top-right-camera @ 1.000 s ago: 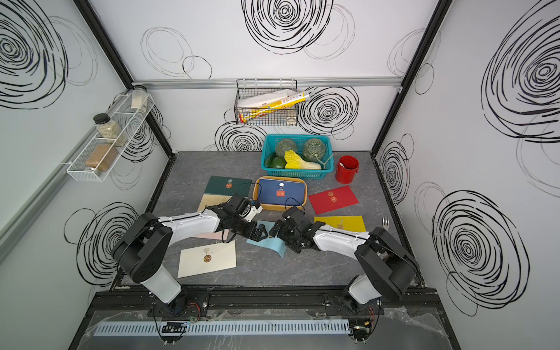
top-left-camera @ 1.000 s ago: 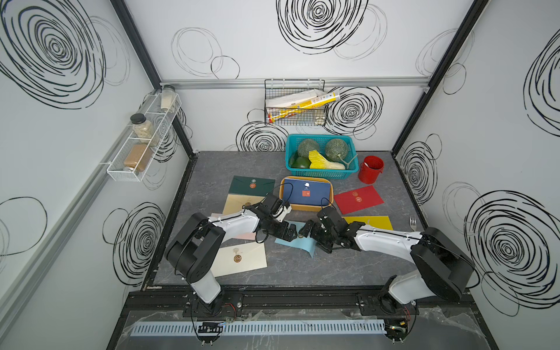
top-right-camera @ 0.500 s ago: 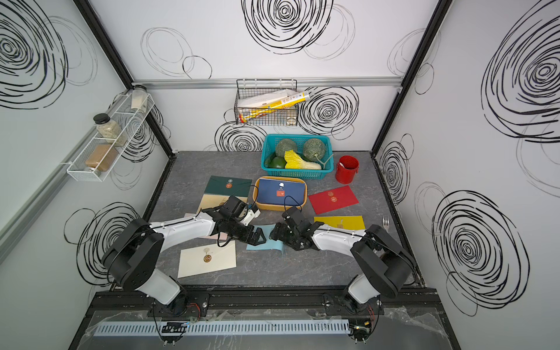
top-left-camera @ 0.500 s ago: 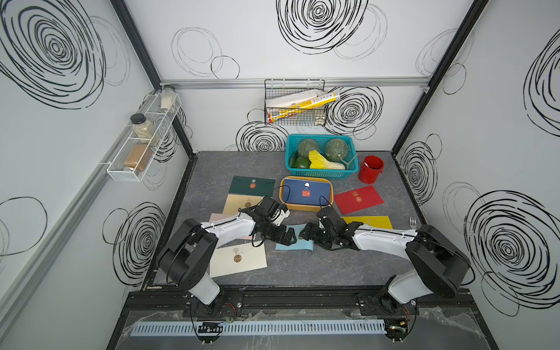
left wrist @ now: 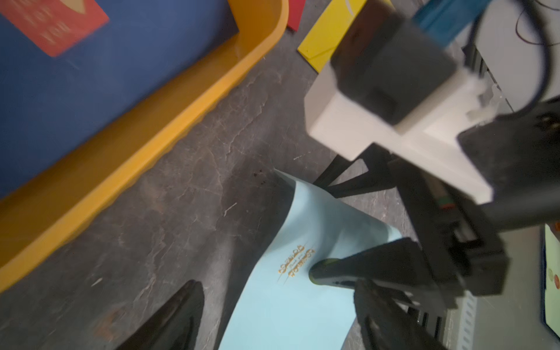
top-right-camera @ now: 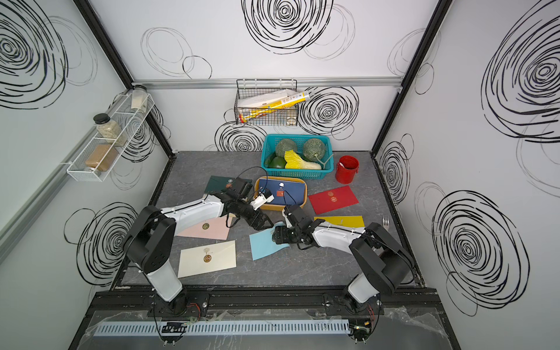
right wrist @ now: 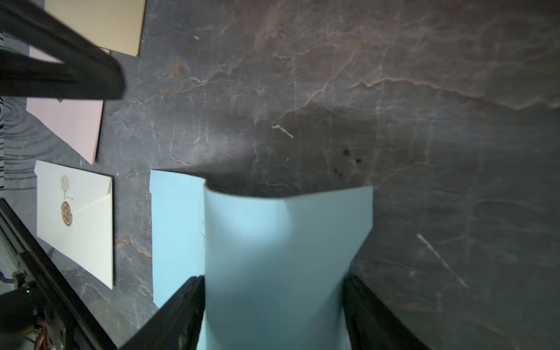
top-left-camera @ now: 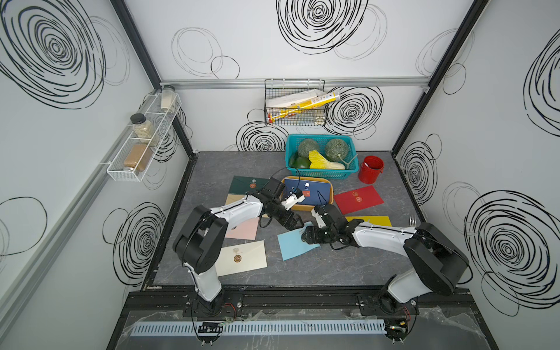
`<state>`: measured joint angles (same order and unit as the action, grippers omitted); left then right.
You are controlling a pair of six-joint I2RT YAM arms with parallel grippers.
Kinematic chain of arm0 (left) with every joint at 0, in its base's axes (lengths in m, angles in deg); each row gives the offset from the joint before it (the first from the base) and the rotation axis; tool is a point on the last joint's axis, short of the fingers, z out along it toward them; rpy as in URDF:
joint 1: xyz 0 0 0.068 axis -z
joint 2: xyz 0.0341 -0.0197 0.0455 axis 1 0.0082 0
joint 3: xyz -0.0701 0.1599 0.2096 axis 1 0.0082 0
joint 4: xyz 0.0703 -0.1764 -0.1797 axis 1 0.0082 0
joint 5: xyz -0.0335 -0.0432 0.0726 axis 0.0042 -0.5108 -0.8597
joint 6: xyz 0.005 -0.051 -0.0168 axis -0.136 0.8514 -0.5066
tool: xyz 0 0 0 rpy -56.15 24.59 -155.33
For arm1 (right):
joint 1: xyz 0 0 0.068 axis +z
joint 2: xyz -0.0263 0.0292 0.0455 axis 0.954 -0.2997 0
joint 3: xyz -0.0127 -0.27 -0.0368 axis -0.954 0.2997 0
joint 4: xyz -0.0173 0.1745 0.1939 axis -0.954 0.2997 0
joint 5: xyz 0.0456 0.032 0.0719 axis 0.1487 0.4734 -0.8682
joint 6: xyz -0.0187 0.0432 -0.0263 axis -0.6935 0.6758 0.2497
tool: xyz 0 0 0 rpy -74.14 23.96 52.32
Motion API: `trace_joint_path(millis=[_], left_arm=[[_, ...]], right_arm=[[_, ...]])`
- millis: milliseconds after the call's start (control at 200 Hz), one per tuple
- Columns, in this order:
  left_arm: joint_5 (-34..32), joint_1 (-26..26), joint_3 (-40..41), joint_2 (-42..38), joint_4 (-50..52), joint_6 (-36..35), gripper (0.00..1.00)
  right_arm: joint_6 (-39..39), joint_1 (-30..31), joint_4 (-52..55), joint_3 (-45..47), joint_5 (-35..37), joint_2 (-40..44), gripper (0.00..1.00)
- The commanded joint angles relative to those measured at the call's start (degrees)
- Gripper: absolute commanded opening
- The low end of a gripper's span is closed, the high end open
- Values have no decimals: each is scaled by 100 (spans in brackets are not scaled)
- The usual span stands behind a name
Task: Put the sealed envelopes into the storage box
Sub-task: Pick up the envelope from the center of the board.
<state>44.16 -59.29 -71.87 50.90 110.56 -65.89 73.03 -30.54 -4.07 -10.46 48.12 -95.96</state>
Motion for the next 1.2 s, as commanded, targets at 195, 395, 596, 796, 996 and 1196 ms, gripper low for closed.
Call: trace_joint_path(millis=[195, 395, 596, 796, 996, 1196], left_arm=[[1096, 49, -287, 670, 166, -948, 81], [1267, 171, -313, 864, 32, -970, 80], [1488, 321, -376, 1012, 54, -1029, 78], [1969, 337, -407, 1272, 431, -1212, 63], [2084, 316, -440, 1221, 582, -1218, 22], [1845, 321, -597, 1125, 713, -903, 0]], right_arm=[[-904, -69, 684, 44, 146, -148, 75], [-1107, -69, 657, 0, 59, -118, 74], [-1231, -71, 632, 4, 7, -35, 74], [-1378, -173, 654, 105, 110, 55, 74], [-1453, -221, 621, 180, 112, 111, 74], [-1523, -247, 768, 106, 232, 236, 77]])
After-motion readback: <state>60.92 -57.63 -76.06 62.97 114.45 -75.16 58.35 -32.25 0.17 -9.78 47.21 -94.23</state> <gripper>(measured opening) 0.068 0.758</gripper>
